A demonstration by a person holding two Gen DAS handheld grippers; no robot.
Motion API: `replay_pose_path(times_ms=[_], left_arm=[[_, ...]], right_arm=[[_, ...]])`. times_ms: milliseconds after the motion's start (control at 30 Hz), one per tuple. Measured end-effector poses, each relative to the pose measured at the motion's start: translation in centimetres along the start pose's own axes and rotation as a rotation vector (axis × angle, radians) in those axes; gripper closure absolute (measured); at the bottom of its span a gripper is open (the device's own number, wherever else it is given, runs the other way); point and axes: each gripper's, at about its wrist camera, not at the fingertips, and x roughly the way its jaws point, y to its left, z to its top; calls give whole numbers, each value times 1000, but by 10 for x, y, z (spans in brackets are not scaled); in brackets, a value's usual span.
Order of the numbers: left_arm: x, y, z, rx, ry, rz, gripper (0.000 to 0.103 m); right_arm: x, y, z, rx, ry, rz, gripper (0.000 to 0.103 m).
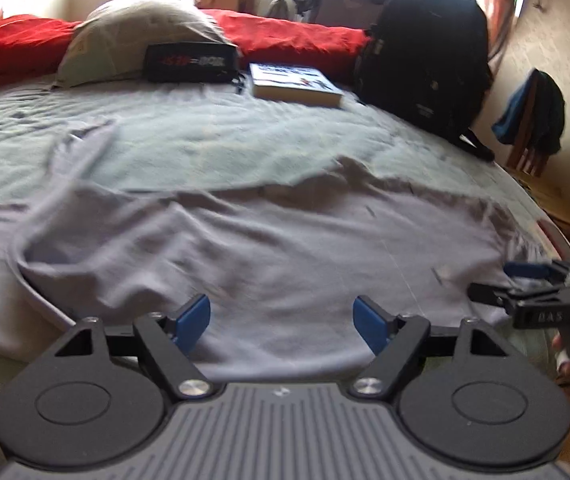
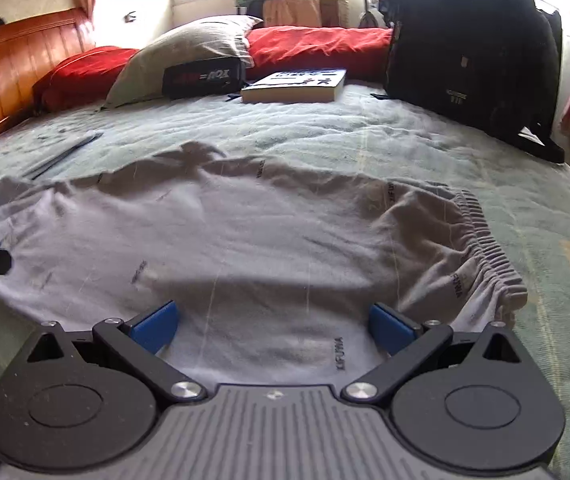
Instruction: Fold clothes
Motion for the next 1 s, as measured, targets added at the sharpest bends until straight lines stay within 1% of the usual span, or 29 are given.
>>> replay_pose_path(times_ms=[133, 200, 300, 367, 400, 467, 500, 533, 633, 733, 833, 933, 967, 1000], left_arm=[[-6, 26, 35, -1, 23, 71, 24], [-5, 38, 53, 13, 24, 118, 24], [4, 53, 79, 68, 10, 216, 26], [22, 66, 94, 95, 34, 283, 28], [32, 72, 100, 113, 46, 315, 32], [55, 81, 107, 164, 76, 374, 44], [66, 85, 109, 190, 93, 402, 55], [78, 89, 112, 213, 110, 426, 60], [105, 97, 117, 249, 146, 450, 64], [128, 97, 119, 327, 175, 509, 64], [147, 98, 128, 362, 189, 540, 62], [162, 103, 142, 347, 204, 552, 60], [166, 107, 146, 325, 207, 542, 61], [168, 112, 150, 291, 210, 525, 66]], right_arm=[[-4, 8, 14, 5, -46, 99, 0], [-2, 12, 20, 0, -60, 128, 0], [6, 15, 27, 0, -57, 160, 0], [14, 15, 29, 17, -39, 172, 0], [18, 14, 30, 28, -26, 177, 0], [24, 13, 31, 47, -11, 187, 0], [25, 12, 33, 53, -8, 188, 0], [27, 11, 34, 59, -5, 188, 0], [32, 10, 38, 66, 8, 183, 0], [36, 10, 41, 69, 20, 175, 0], [40, 12, 44, 73, 27, 165, 0], [42, 15, 45, 68, 34, 154, 0], [42, 17, 46, 65, 35, 151, 0], [42, 18, 46, 62, 37, 148, 0]])
